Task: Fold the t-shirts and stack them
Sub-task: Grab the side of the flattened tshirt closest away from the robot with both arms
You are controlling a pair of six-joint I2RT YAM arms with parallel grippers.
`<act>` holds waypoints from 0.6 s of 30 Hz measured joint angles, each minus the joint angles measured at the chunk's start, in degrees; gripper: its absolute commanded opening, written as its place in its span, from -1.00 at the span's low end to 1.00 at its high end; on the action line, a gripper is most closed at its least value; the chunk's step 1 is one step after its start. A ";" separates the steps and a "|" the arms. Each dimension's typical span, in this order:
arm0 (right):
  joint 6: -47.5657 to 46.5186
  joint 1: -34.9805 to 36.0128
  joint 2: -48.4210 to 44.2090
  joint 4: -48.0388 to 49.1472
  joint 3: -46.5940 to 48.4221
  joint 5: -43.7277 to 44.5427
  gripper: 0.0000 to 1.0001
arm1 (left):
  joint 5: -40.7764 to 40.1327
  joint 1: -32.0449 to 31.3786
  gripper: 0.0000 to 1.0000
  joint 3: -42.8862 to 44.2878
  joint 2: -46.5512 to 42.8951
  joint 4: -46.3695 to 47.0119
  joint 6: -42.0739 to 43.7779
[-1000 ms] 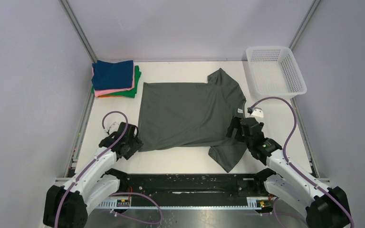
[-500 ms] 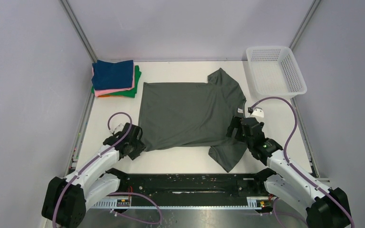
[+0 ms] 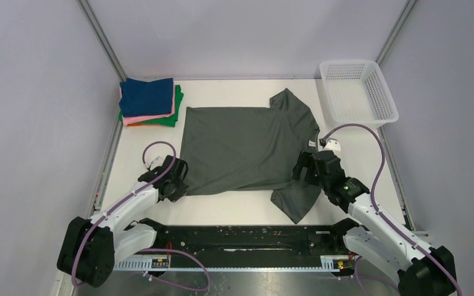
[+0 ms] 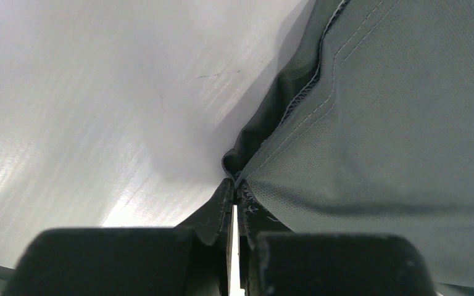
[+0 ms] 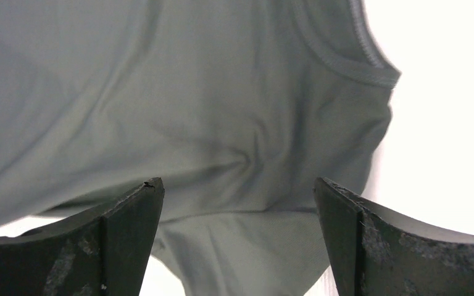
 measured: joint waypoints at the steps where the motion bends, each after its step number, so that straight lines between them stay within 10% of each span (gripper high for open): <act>1: 0.00 0.09 0.17 -1.18 0.72 -1.53 0.99 | -0.48 0.00 -1.00 0.00 -0.42 -0.31 0.13; 18: 4.31 25.68 13.25 -22.45 6.10 -13.79 0.48 | -3.15 0.00 -1.00 0.11 -7.37 -2.84 0.87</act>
